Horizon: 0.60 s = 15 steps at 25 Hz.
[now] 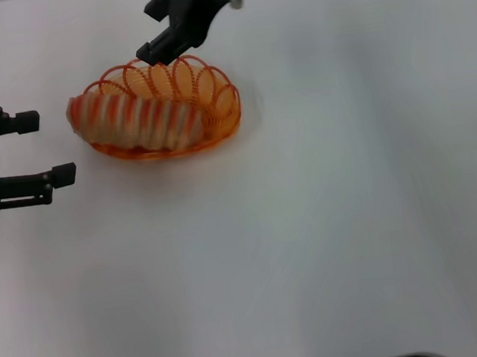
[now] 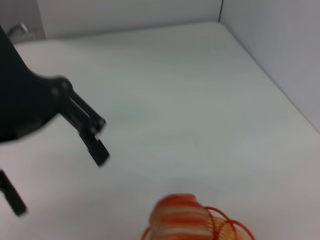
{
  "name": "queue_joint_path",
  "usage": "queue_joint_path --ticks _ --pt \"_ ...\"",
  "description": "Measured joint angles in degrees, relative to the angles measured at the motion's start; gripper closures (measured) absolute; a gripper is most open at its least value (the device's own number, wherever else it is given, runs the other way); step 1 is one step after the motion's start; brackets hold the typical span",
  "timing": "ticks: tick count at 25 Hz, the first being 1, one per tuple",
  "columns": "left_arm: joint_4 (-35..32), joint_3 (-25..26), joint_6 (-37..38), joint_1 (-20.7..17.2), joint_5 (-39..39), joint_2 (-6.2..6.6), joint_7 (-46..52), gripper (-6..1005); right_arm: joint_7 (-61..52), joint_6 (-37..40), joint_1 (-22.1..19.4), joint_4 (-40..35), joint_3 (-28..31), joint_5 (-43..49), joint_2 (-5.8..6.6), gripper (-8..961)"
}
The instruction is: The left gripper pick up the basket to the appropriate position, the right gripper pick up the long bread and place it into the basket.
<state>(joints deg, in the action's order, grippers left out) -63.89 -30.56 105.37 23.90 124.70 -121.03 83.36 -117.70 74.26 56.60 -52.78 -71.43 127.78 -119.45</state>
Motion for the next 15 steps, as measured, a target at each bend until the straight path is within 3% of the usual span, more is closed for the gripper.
queue_joint_path --ticks 8,11,15 --pt "0.25 -0.23 -0.26 -0.08 1.49 0.0 0.31 99 9.97 13.54 -11.13 -0.08 15.48 -11.04 0.48 280" --pt "0.25 -0.25 -0.26 -0.29 1.58 0.0 0.31 99 13.91 17.11 -16.62 -0.15 17.04 -12.85 0.98 269" --pt "0.25 -0.18 -0.28 -0.41 1.6 0.0 0.36 99 16.58 17.6 -20.09 -0.17 16.7 -12.55 1.06 256"
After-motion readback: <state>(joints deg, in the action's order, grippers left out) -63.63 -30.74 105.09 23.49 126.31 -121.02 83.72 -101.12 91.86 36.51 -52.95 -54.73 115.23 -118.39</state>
